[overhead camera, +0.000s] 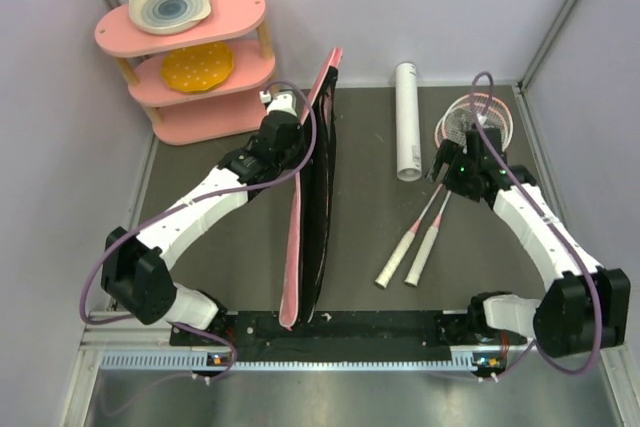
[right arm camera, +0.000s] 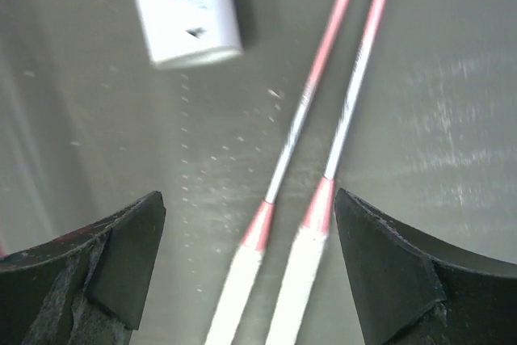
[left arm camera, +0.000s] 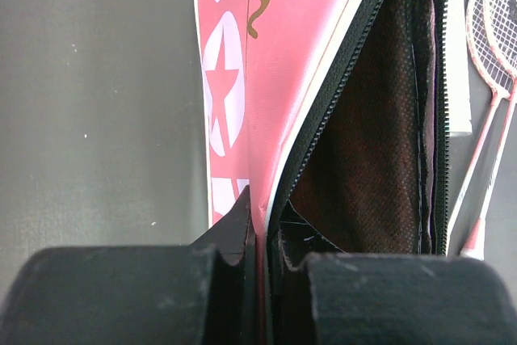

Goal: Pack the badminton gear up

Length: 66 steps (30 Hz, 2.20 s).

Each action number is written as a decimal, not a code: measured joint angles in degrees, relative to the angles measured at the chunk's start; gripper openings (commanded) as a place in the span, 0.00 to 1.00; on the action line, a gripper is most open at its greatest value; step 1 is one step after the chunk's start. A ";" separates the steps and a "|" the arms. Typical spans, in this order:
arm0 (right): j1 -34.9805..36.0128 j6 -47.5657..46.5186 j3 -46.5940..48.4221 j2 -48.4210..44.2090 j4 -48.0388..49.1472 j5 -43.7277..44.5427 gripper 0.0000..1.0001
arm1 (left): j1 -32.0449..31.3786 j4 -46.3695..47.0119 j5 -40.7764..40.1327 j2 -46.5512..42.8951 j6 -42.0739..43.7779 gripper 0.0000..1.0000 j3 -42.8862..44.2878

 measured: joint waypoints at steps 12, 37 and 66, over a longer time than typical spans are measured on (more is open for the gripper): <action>-4.94 1.42 -5.09 11.41 2.91 3.54 0.32 | 0.22 -0.42 0.20 0.04 -3.06 0.00 -1.25; -9.40 2.12 3.61 29.27 9.68 7.74 0.31 | 1.16 -0.42 2.38 0.04 -4.57 0.00 -1.36; -9.40 1.14 4.96 32.24 14.03 2.34 0.08 | 2.40 -0.42 5.99 1.84 -5.57 0.00 -1.38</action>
